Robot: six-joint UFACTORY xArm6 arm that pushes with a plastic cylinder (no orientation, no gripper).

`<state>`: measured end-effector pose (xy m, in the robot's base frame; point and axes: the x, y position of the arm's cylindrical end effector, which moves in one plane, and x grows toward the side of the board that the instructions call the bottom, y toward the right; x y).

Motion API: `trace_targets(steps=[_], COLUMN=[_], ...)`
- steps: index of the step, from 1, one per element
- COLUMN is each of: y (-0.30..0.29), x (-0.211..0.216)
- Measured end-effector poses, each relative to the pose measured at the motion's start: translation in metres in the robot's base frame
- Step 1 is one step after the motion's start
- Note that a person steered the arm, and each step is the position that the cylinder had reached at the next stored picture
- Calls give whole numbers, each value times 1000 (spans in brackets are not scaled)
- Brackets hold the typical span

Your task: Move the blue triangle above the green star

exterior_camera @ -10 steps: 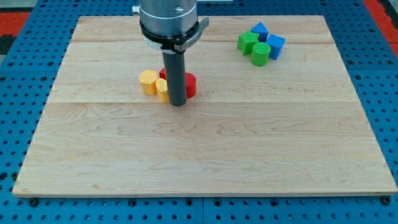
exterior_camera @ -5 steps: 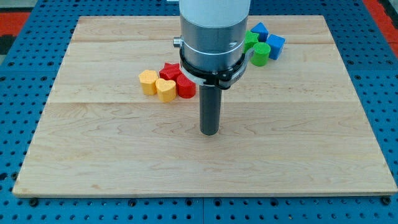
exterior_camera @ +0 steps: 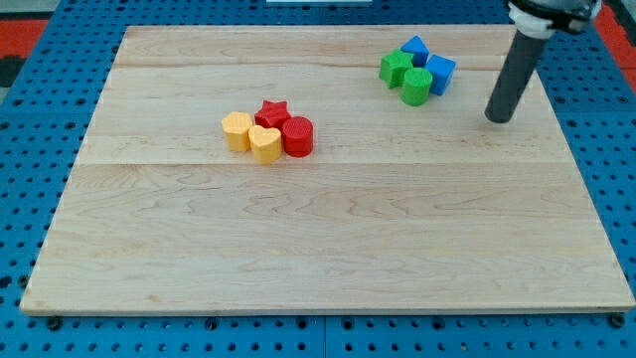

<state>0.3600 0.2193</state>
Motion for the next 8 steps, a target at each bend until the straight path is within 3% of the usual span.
trace_targets(steps=[2, 4, 5, 6, 8], y=[8, -55, -92, -93, -99], x=[-75, -137, -116, -79, -129])
